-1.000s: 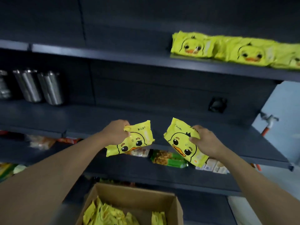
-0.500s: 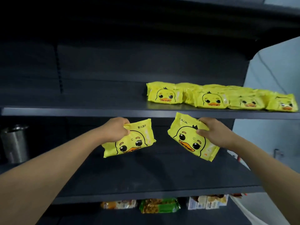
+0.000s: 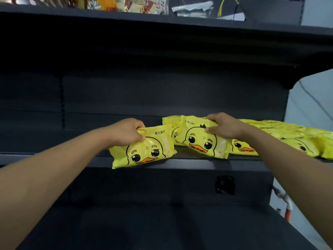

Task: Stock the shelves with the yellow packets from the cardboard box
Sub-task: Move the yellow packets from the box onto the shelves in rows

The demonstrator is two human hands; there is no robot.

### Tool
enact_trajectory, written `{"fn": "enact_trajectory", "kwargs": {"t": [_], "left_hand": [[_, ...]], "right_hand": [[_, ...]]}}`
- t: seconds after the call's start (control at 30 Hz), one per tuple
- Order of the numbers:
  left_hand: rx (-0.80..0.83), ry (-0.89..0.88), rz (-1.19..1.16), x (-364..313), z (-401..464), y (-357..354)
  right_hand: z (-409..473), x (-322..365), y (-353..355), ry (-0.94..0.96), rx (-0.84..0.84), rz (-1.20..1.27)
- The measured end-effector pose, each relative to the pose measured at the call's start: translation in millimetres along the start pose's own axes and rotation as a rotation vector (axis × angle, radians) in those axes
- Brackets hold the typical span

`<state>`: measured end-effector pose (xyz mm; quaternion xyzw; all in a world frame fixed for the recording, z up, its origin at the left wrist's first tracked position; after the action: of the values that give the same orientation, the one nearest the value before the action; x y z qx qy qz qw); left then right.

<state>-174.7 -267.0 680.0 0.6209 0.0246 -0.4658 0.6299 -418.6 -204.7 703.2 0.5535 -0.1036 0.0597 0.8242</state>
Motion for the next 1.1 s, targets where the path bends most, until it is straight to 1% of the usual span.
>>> {"fn": "enact_trajectory", "kwargs": {"t": [0.17, 0.27, 0.37, 0.47, 0.57, 0.73, 0.83, 0.93, 1.0, 1.1], "left_hand": [[0.021, 0.061, -0.03, 0.6, 24.8, -0.5], [0.02, 0.086, -0.032, 2.2, 38.2, -3.9], [0.02, 0.1, -0.056, 0.2, 50.1, -9.8], [0.04, 0.093, -0.085, -7.6, 60.5, -18.3], [0.047, 0.08, -0.094, -23.7, 75.1, -29.3], [0.104, 0.037, -0.098, -54.3, 104.0, -60.7], [0.153, 0.011, -0.076, -68.1, 122.6, -83.3], [0.165, -0.025, -0.039, -78.1, 142.0, -102.0], [0.122, -0.058, 0.033, -80.9, 153.6, -110.1], [-0.04, -0.14, 0.182, -85.3, 162.8, -109.3]], "right_hand": [[64.9, -8.7, -27.6, 0.027, 0.121, -0.045], [89.2, -17.7, -45.8, 0.039, 0.137, -0.132], [104.0, -27.5, -49.8, 0.042, 0.039, -0.211], [109.9, -30.1, -51.8, 0.074, -0.053, -0.217], [112.0, -36.4, -50.7, 0.092, -0.107, -0.209], [94.8, -60.7, -11.7, 0.065, -0.268, -0.158], [81.3, -80.2, 5.3, 0.051, -0.298, -0.198], [68.3, -95.3, 13.9, 0.044, -0.316, -0.222], [61.3, -101.7, 16.7, 0.037, -0.322, -0.21], [54.3, -106.9, 17.5, 0.026, -0.319, -0.181]]}}
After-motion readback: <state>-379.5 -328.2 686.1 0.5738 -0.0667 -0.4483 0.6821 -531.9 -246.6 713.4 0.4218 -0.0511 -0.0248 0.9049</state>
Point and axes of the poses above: each hand's wrist, its own z-axis towards the middle knuckle, its own y-axis out of the back of the hand, x = y × z, the point moved 9 cm from there along z, towards the middle knuckle, and after that the axes turned 10 degrees about -z, right-handed, at the moved point
